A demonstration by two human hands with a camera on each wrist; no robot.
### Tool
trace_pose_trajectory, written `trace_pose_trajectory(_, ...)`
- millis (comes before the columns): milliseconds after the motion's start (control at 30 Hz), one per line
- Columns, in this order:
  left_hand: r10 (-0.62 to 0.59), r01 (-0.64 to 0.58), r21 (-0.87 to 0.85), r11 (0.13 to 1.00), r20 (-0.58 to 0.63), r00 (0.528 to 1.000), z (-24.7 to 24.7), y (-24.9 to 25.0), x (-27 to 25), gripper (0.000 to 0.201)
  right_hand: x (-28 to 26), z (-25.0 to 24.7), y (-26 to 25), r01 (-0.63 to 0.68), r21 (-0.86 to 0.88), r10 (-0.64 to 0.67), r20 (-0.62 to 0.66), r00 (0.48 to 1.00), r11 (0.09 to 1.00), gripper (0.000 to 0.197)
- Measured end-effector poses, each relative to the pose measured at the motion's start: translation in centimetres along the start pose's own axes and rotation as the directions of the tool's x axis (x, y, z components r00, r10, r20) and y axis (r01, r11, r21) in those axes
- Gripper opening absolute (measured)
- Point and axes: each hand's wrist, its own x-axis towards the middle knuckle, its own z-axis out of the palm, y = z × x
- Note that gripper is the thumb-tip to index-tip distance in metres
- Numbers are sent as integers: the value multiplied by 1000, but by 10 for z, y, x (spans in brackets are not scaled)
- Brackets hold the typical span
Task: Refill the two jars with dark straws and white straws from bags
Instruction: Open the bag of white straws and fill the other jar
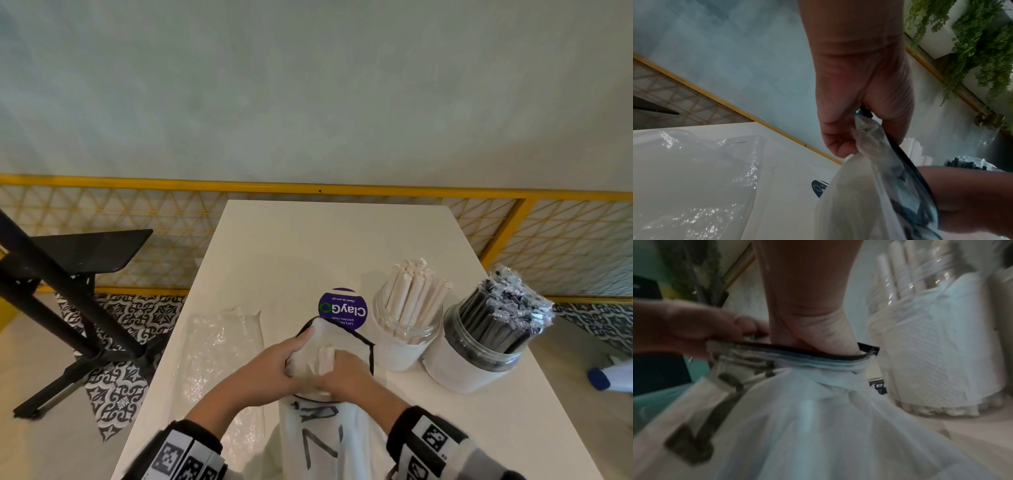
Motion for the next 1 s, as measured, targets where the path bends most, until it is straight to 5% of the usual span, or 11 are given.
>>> trace_pose_trajectory(100, -44, 44, 16, 999, 1, 999, -3, -5, 3, 89, -12, -23, 3, 115, 372, -82, -102, 991, 921, 27)
trace_pose_trajectory(200, -47, 47, 24, 999, 9, 999, -2, -2, 5, 89, -33, -55, -4, 235, 545, -160, -181, 970, 805, 16)
trace_pose_trajectory(333, -46, 46, 39, 998, -1, 999, 1, 4, 6, 85, -68, -108, -17, 395, 626, -224, -336, 915, 673, 6)
trace_pose_trajectory(433, -50, 49, 71, 996, 19, 999, 1, 3, 7, 86, -94, -155, -21, 552, 604, -233, -526, 818, 575, 14)
trace_pose_trajectory(567, -49, 47, 84, 995, 25, 999, 0, -1, 6, 87, -119, -204, -18, 709, 457, -249, -717, 651, 537, 24)
trace_pose_trajectory(667, -44, 42, 82, 996, 26, 999, 0, -2, 5, 87, -118, -218, -10, 735, 402, -219, -778, 589, 547, 29)
trace_pose_trajectory(733, -45, 43, 86, 995, 24, 999, 0, -2, 6, 87, -106, -215, -2, 700, 393, -187, -779, 598, 596, 30)
trace_pose_trajectory(867, -50, 49, 24, 998, 12, 999, -1, -3, 5, 89, -67, -183, 21, 548, 451, -89, -710, 698, 704, 23)
trace_pose_trajectory(1000, -56, 56, 29, 998, -6, 998, -1, -3, 5, 88, -44, -151, 40, 454, 530, 15, -662, 749, 717, 36)
